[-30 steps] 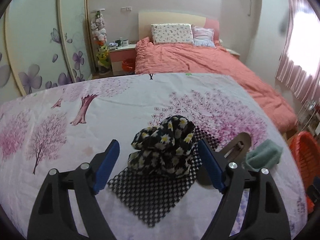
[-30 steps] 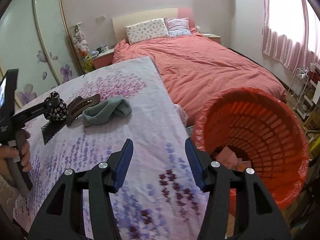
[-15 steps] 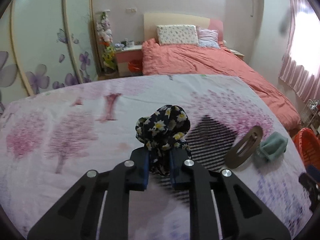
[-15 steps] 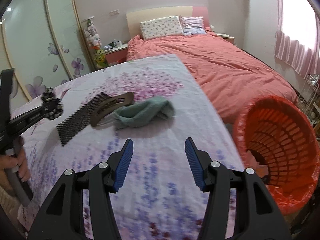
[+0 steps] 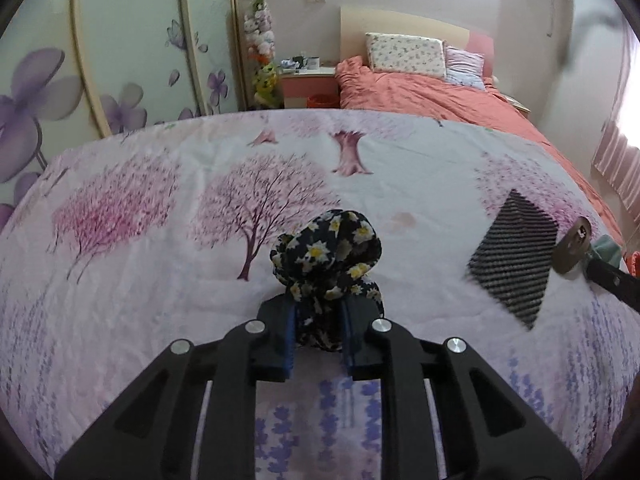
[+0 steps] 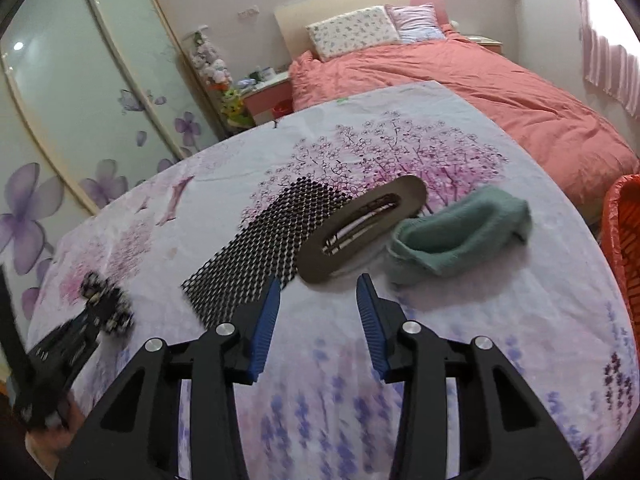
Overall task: Collect trash
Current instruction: 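Grasp the brown hair clip with the right tool while the left holds the scrunchie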
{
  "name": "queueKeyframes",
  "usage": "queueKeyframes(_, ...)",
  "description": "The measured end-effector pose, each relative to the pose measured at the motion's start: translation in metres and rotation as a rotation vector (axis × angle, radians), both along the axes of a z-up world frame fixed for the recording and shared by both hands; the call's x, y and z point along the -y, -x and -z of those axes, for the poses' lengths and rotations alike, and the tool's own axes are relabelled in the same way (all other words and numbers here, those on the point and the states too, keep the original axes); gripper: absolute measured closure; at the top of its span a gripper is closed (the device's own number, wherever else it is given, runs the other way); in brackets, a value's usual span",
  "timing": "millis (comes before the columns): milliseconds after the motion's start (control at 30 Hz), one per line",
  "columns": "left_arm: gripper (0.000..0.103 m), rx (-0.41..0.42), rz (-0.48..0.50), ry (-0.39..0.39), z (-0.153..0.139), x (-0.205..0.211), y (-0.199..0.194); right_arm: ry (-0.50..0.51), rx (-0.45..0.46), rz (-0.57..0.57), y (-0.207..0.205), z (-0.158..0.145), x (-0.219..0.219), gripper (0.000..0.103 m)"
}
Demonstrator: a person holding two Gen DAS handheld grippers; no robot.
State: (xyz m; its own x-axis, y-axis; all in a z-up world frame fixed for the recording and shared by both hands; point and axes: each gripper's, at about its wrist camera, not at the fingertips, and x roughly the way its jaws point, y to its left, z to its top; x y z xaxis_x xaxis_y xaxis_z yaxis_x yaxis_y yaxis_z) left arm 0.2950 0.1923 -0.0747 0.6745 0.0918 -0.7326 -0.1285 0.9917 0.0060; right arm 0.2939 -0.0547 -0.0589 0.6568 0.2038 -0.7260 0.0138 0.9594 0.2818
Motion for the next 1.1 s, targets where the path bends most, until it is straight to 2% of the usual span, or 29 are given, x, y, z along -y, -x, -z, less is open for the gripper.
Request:
queueKeyframes(233,0.082,-0.027,0.004,0.033,0.005,-0.005,-0.004,-0.002,-0.041,0.174,-0.032,0.003,-0.001,0.06)
queueKeyframes(400,0.082,-0.051,-0.008,0.068,0.01,-0.011,-0.006,0.065,-0.103,0.261,-0.055,0.011,-0.005,0.061)
queueKeyframes(467,0.081,-0.055,-0.008,0.071,0.01,-0.012,-0.006,0.067,-0.096,0.229,-0.054,0.013,-0.004,0.066)
queueKeyframes(533,0.081,-0.058,-0.008,0.069,0.011,-0.011,-0.007,0.085,-0.089,0.183,-0.047,0.012,-0.004,0.079)
queueKeyframes(600,0.081,-0.061,-0.007,0.066,0.011,-0.011,-0.008,0.093,-0.09,0.131,-0.041,0.012,-0.001,0.086)
queueKeyframes(733,0.08,-0.062,-0.007,0.068,0.01,-0.011,-0.008,0.032,-0.078,0.024,-0.028,0.013,0.014,0.094)
queueKeyframes(833,0.079,-0.061,-0.007,0.07,0.011,-0.011,-0.008,-0.039,-0.083,-0.068,-0.019,0.013,0.024,0.094)
queueKeyframes(900,0.078,-0.061,-0.009,0.073,0.01,-0.012,-0.008,-0.071,-0.071,-0.183,-0.013,0.01,0.024,0.094)
queueKeyframes(1000,0.078,-0.063,-0.009,0.067,0.01,-0.011,-0.008,0.012,-0.065,-0.269,-0.005,0.009,0.02,0.094)
queueKeyframes(1100,0.077,-0.065,-0.009,0.058,0.01,-0.01,-0.008,0.082,-0.064,-0.235,-0.003,0.01,0.021,0.092)
